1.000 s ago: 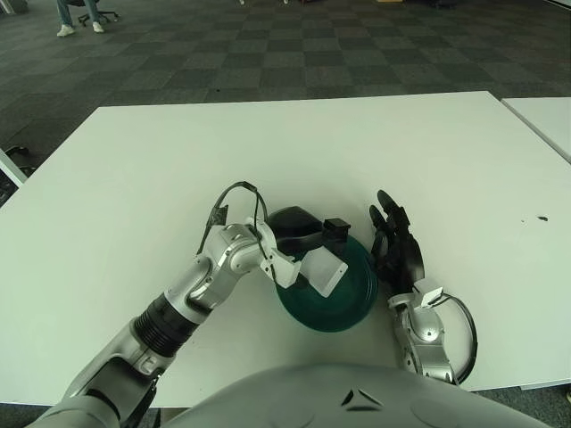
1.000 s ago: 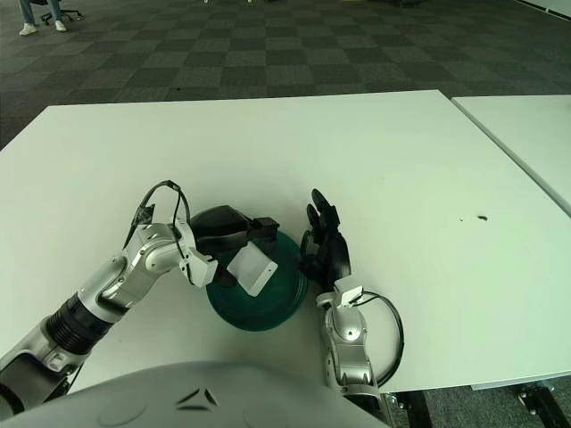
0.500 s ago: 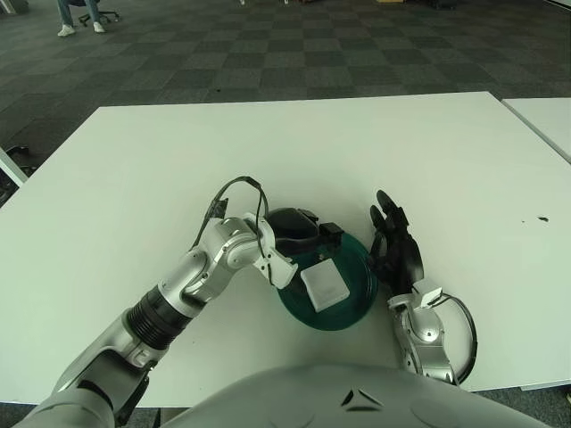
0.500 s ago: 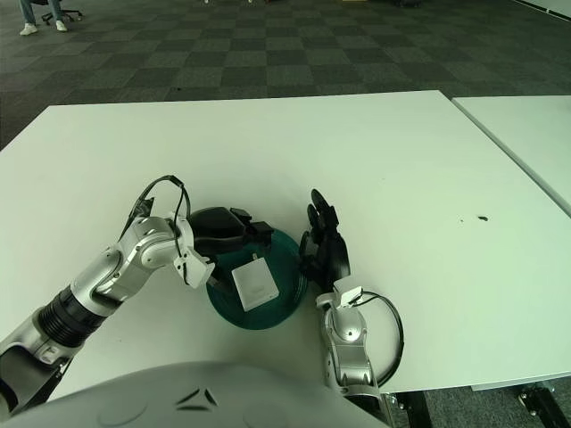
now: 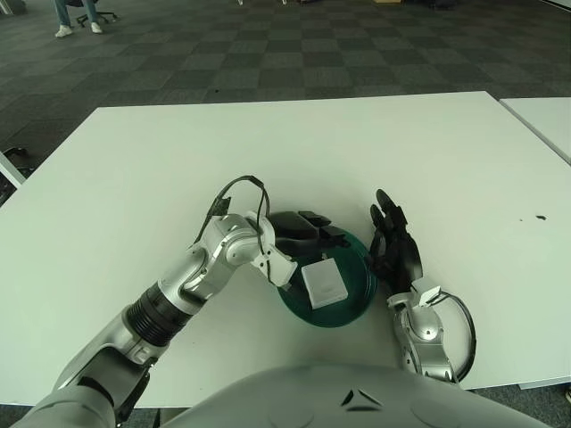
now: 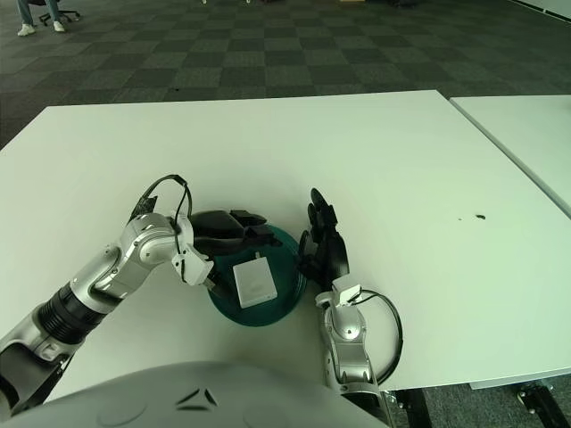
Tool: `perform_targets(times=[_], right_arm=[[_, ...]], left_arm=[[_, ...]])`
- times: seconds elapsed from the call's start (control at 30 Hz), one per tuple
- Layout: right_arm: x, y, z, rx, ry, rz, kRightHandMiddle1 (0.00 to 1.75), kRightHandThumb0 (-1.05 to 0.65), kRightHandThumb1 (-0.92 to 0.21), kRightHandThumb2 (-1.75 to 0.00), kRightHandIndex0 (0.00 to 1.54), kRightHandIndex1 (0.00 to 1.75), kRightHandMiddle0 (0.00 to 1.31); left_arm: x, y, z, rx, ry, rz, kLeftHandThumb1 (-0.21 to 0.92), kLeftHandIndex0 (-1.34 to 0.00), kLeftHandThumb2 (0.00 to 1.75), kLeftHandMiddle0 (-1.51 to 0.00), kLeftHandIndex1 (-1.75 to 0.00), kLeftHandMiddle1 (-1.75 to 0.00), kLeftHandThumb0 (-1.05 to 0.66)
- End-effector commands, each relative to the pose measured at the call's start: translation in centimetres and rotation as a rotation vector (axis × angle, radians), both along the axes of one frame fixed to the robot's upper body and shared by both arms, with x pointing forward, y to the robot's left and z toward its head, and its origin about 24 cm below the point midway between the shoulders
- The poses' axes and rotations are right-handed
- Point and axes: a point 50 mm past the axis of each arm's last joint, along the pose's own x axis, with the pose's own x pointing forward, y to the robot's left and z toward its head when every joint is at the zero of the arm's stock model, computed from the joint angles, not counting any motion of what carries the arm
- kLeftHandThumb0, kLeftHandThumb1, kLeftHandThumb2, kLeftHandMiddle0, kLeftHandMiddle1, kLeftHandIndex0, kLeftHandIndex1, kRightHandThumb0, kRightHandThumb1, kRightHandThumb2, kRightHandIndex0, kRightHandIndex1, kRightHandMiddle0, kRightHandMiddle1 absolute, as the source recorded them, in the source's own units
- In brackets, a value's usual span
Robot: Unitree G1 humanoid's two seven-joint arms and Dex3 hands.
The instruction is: Put the charger into the plate.
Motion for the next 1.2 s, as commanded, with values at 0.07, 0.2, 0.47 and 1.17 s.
perform_targets(times=[0.07, 0.2, 0.47, 1.17], right_arm=[[-2.1, 0.3, -2.6, 0.048, 0.132, -0.006, 0.09, -1.0, -0.92, -0.94, 0.03, 0.0, 0.0], [-2.1, 0.4, -2.7, 0.037, 0.127, -0.006, 0.1, -1.02, -0.92, -0.94, 0.03, 0.0, 0.02], [-2.4, 0.3, -3.0, 0.084, 0.177, -0.026, 0.22, -1.02, -0.92, -0.94, 0.07, 0.01, 0.0], [-2.8, 0.0, -3.3, 0.121, 0.219, -0.018, 0.25, -0.98, -0.92, -0.96, 0.09, 0.0, 0.0]], left_arm=[[2.0, 2.0, -0.8, -0.103, 0.094, 0.193, 0.92, 0.0, 0.62, 0.0, -0.07, 0.0, -1.05], [1.9, 3.0, -1.4, -0.38, 0.195, 0.481, 0.92, -0.02, 0.7, 0.0, -0.07, 0.0, -1.05], [-0.5, 5.1, -4.8, -0.922, 0.349, 0.939, 0.92, 0.0, 0.88, 0.0, -0.02, 0.0, -1.05], [-2.4, 8.1, -7.3, -1.268, 0.349, 1.209, 0.92, 0.0, 1.07, 0.0, -0.01, 0.0, -1.05]])
